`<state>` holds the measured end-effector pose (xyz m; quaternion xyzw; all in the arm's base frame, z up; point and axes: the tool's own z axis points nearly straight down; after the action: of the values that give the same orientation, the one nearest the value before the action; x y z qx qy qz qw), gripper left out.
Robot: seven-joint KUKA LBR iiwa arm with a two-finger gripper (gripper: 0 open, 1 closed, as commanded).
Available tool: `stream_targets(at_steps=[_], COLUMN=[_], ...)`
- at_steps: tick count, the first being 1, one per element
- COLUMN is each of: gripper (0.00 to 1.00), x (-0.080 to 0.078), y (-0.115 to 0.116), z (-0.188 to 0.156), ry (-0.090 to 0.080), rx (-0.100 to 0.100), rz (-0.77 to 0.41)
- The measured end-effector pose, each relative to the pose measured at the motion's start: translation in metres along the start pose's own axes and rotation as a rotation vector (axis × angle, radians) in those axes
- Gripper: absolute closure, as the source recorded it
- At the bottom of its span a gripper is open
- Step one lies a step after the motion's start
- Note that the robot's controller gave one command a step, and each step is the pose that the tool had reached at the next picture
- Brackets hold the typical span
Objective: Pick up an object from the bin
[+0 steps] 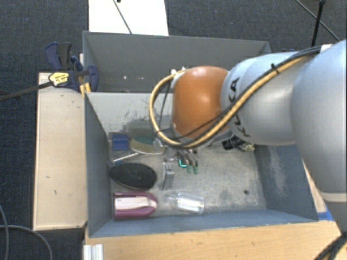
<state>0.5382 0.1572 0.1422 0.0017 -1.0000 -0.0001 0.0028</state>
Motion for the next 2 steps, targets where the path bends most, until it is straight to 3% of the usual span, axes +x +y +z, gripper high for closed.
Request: stream_targets(at_steps=[1, 2], gripper=[0.00, 0.00], x=[0.003, -0.019], y=[0.088, 0.096], z=[0.070, 0.041], ry=[-0.015, -0.008], rx=[-0.003, -0.003], rz=[-0.081, 0.156])
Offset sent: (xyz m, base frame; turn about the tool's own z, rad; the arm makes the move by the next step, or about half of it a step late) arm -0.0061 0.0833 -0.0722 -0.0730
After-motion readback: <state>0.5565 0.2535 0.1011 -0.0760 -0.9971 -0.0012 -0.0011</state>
